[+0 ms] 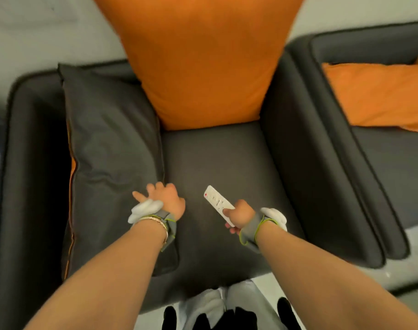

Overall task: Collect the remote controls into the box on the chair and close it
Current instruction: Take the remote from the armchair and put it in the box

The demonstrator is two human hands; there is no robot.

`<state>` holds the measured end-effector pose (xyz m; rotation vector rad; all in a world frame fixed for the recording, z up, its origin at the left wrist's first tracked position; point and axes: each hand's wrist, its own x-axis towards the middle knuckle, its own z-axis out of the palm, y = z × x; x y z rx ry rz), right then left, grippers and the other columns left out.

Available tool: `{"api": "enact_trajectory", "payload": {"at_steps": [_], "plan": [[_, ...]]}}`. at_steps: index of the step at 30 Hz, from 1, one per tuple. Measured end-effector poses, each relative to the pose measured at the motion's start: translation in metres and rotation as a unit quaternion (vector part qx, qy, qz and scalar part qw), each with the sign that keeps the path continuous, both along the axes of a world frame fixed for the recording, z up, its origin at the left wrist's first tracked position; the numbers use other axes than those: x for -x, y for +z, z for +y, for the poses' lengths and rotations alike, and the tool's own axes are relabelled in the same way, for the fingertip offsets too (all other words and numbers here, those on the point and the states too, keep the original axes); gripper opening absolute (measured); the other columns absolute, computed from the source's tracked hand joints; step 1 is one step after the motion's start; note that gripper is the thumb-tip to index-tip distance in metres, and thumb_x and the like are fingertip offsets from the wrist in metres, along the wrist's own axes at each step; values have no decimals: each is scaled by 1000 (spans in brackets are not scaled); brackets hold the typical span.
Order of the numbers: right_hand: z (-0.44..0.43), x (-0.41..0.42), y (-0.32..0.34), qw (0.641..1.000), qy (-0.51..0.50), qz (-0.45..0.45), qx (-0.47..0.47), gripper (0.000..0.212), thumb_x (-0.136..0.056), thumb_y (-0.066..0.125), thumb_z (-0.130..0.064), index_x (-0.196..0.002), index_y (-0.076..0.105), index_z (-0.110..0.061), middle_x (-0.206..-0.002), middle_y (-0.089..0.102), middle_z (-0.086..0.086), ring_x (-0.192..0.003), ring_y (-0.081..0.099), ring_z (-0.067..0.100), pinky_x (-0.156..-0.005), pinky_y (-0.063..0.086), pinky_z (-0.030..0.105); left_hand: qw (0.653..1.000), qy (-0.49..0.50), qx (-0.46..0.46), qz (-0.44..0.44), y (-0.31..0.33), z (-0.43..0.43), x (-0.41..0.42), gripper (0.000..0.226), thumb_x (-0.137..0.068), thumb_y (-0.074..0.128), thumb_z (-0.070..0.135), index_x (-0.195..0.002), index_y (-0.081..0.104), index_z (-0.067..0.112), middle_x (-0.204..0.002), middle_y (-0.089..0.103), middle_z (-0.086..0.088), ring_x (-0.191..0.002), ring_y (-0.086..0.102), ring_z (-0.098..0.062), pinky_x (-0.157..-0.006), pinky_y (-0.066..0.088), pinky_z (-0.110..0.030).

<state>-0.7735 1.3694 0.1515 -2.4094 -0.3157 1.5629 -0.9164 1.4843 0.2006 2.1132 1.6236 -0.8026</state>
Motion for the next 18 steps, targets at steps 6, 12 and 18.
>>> {"api": "enact_trajectory", "payload": {"at_steps": [6,12,18], "plan": [[-100,-20,83,976,-206,-29,-64,19,-92,48,-25,-98,38,-11,-68,56,10,-26,43,10,-30,26,9,982,-168,67,-59,49,-67,-63,34,-86,44,32,-110,58,11,-120,62,-12,-111,57,-32,-98,44,-40],[-256,-29,131,904,-417,-70,-68,22,-90,42,-17,-100,53,-1,-79,58,18,-43,46,20,-38,32,17,936,-308,124,-118,106,-180,-141,35,-92,45,27,-116,56,4,-124,60,-15,-113,57,-32,-90,45,-33],[-415,-12,152,788,-595,-105,-121,35,-92,35,-6,-124,45,1,-88,53,20,-47,44,17,-29,28,5,858,-478,131,-136,139,-341,-188,35,-92,46,26,-115,58,3,-124,61,-15,-115,56,-32,-93,44,-33]]}}
